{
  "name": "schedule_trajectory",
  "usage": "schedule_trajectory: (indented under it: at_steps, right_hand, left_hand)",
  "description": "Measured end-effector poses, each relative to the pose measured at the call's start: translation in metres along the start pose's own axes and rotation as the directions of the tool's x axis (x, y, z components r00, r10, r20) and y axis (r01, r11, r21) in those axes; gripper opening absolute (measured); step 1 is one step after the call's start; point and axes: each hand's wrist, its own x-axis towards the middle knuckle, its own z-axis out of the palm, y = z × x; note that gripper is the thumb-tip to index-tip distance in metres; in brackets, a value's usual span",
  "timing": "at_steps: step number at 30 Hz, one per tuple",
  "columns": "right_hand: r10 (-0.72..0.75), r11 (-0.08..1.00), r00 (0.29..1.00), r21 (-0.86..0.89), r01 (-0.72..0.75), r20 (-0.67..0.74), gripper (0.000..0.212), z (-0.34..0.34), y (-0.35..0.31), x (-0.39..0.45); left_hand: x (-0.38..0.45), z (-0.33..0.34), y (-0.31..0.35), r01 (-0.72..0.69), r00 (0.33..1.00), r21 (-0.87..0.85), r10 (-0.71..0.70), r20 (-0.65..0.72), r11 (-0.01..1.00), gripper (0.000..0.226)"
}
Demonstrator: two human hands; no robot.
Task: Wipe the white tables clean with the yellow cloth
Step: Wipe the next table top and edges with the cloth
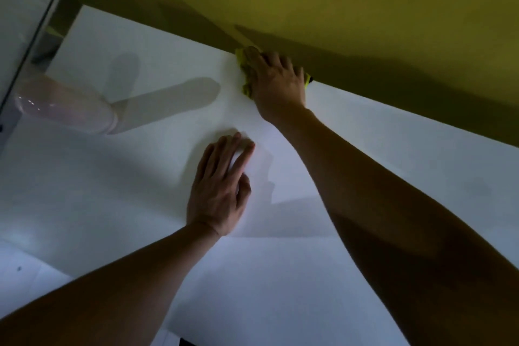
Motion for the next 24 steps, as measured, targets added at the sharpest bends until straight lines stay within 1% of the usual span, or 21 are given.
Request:
schedule_trajectory:
  at_steps: [2, 5, 8, 10, 13, 15, 17, 20, 22, 24]
  right_hand:
    - [0.018, 1.0, 0.999, -0.019, -0.019, -0.043, 0.048, -0.006, 0.028, -0.021]
    - [0.109, 0.991, 0.989, -0.067, -0.116, -0.098, 0.043, -0.026, 0.088, -0.065]
    - [0.184, 0.975, 0.973, -0.102, -0.198, -0.137, 0.045, -0.05, 0.141, -0.108]
    - [0.227, 0.963, 0.962, -0.11, -0.244, -0.152, 0.046, -0.057, 0.153, -0.119]
    - [0.303, 0.941, 0.934, -0.093, -0.324, -0.186, 0.039, -0.051, 0.136, -0.11]
    - [0.316, 0.938, 0.935, -0.097, -0.333, -0.159, 0.039, -0.043, 0.113, -0.093]
    - [0.301, 0.944, 0.948, -0.109, -0.312, -0.102, 0.041, -0.034, 0.085, -0.07]
    - [0.219, 0.969, 0.973, -0.099, -0.225, -0.072, 0.04, -0.022, 0.046, -0.041]
    - [0.162, 0.981, 0.984, -0.095, -0.168, -0.074, 0.039, -0.019, 0.04, -0.034]
    - [0.142, 0.985, 0.986, -0.087, -0.149, -0.083, 0.038, -0.021, 0.054, -0.042]
  left_hand:
    - [0.0, -0.001, 0.0, -0.01, 1.0, 0.003, 0.01, -0.004, 1.0, 0.06]
    - [0.001, -0.003, 0.002, -0.007, 1.0, 0.014, 0.007, 0.005, 1.0, 0.06]
    - [0.001, -0.003, 0.002, 0.001, 1.0, 0.019, -0.001, 0.009, 1.0, 0.06]
    - [0.001, -0.002, 0.002, 0.009, 1.0, 0.019, -0.009, 0.01, 1.0, 0.06]
    - [0.001, -0.002, 0.002, 0.02, 1.0, 0.02, -0.02, 0.013, 1.0, 0.061]
    - [0.001, -0.002, 0.002, 0.023, 1.0, 0.015, -0.023, 0.013, 1.0, 0.061]
    - [0.001, -0.003, 0.002, 0.023, 1.0, 0.014, -0.023, 0.014, 1.0, 0.061]
    - [0.001, -0.004, 0.002, 0.017, 1.0, 0.017, -0.018, 0.01, 1.0, 0.061]
    - [0.001, -0.003, 0.002, 0.01, 1.0, 0.024, -0.01, 0.008, 1.0, 0.061]
    - [0.001, -0.003, 0.004, 0.001, 1.0, 0.029, -0.001, -0.002, 1.0, 0.061]
